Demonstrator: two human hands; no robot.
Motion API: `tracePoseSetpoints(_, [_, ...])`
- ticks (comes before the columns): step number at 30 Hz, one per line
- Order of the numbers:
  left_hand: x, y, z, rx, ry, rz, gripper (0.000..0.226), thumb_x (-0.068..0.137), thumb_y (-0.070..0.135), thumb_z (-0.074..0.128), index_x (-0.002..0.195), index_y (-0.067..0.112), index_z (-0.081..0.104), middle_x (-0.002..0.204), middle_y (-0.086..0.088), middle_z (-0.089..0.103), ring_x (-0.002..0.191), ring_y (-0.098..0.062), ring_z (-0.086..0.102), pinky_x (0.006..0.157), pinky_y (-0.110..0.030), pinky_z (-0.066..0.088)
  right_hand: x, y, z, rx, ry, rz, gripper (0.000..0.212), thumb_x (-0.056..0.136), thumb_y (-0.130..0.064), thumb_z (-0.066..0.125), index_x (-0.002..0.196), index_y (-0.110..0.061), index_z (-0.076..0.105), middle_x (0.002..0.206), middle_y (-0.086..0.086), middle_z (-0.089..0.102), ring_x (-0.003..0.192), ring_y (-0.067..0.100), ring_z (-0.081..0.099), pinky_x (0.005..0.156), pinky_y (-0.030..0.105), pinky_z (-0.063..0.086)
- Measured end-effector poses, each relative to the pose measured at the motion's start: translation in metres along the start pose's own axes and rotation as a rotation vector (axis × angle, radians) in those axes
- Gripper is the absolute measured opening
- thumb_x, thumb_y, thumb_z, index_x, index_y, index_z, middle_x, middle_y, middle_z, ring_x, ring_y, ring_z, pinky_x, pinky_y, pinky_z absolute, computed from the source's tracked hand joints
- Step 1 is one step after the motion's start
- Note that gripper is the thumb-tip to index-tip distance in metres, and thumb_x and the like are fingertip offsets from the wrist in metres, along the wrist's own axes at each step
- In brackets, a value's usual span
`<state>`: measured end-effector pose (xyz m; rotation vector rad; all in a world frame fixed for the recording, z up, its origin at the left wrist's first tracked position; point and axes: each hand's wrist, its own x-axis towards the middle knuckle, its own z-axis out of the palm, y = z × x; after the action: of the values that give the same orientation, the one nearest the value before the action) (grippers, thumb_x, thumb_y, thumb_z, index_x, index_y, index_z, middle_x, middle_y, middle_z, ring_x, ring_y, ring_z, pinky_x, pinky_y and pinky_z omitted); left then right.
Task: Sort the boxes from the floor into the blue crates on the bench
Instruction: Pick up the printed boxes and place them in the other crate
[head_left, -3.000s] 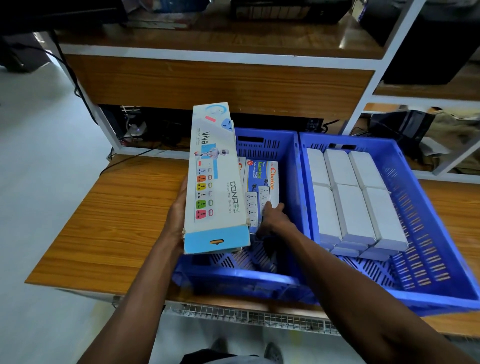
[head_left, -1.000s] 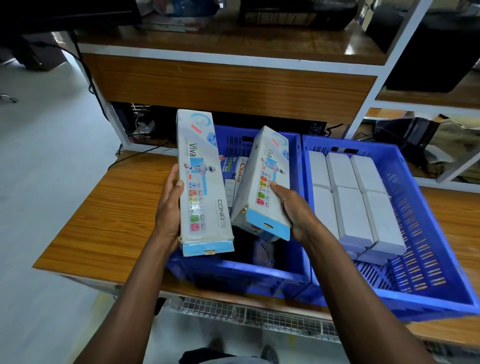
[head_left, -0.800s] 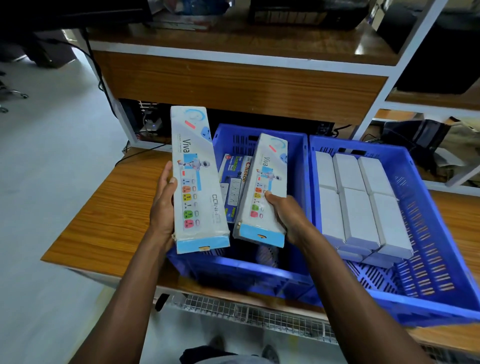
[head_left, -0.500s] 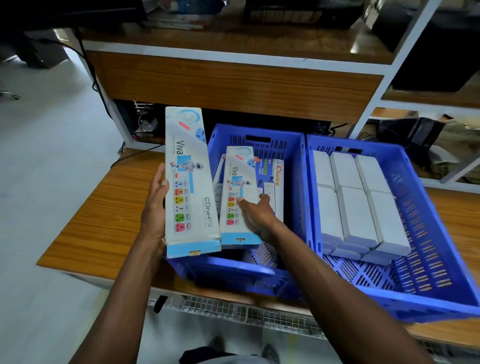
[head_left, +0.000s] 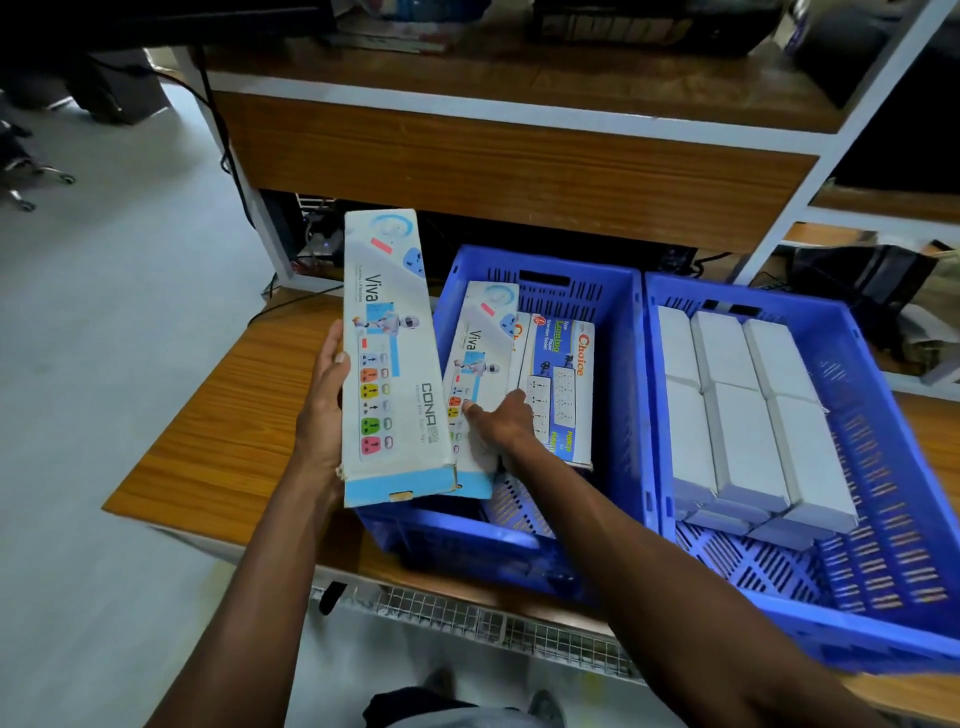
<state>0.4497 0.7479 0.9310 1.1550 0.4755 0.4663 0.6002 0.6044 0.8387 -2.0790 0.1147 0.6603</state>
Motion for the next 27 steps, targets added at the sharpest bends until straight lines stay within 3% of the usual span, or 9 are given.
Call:
tracePoseSetpoints(6, [0.002,-0.005,0.001,0.006,-0.010,-0.029,0.046,0.107,0.029,0.046,0.152,0.041,0.040,0.130,-0.004,0.070,0.097,-0.019,0.074,0.067,-0.033,0.062,0.006,-0.006,0.021,-0.054,0.019,0.031,0.087,0.084,-0.049,0.079,0.144,-0.009,0.031,0.147,0.017,0.039,0.133,0.041,0.047,0.107,0.054,0.047])
tracePoseSetpoints(12, [0.006,-0.006,0.002,0.025,-0.036,-0.026,0.048,0.108,0.027,0.044,0.154,0.037,0.036,0.132,-0.006,0.069,0.096,-0.019,0.074,0.066,-0.032,0.062,0.018,-0.002,0.023,-0.034,0.033,0.034,0.091,0.072,-0.055,0.086,0.136,-0.010,0.038,0.141,0.015,0.049,0.128,0.038,0.054,0.101,0.053,0.053])
tracePoseSetpoints(16, [0.008,-0.005,0.011,0.012,-0.083,-0.036,0.049,0.109,0.022,0.040,0.156,0.034,0.034,0.133,-0.007,0.066,0.090,-0.015,0.074,0.063,-0.029,0.062,0.018,0.001,0.015,-0.048,0.001,0.010,0.092,0.067,-0.065,0.081,0.131,-0.012,0.042,0.133,0.012,0.056,0.122,0.035,0.058,0.096,0.052,0.055])
tracePoseSetpoints(22, [0.011,-0.010,0.023,0.017,-0.127,-0.078,0.047,0.108,0.026,0.043,0.153,0.039,0.037,0.130,-0.006,0.070,0.092,-0.017,0.074,0.063,-0.032,0.062,0.001,-0.008,-0.030,-0.002,0.089,-0.090,0.062,0.097,-0.060,0.053,0.132,-0.009,0.057,0.133,0.012,0.062,0.122,0.034,0.058,0.102,0.042,0.049])
tracePoseSetpoints(25, [0.012,-0.016,0.034,0.023,-0.147,-0.097,0.046,0.108,0.027,0.043,0.152,0.040,0.038,0.128,-0.006,0.071,0.094,-0.019,0.074,0.064,-0.034,0.062,-0.022,-0.016,-0.064,0.171,0.094,-0.155,0.043,0.101,-0.059,0.046,0.101,-0.019,0.059,0.101,-0.001,0.063,0.100,0.025,0.059,0.091,0.039,0.048])
tracePoseSetpoints(27, [0.010,-0.021,0.045,0.028,-0.148,-0.114,0.046,0.108,0.030,0.045,0.152,0.041,0.039,0.128,-0.006,0.071,0.096,-0.021,0.073,0.067,-0.036,0.061,-0.044,-0.022,-0.086,0.283,0.018,-0.184,0.039,0.102,-0.061,0.044,0.106,-0.024,0.056,0.101,-0.005,0.059,0.098,0.021,0.061,0.090,0.042,0.050])
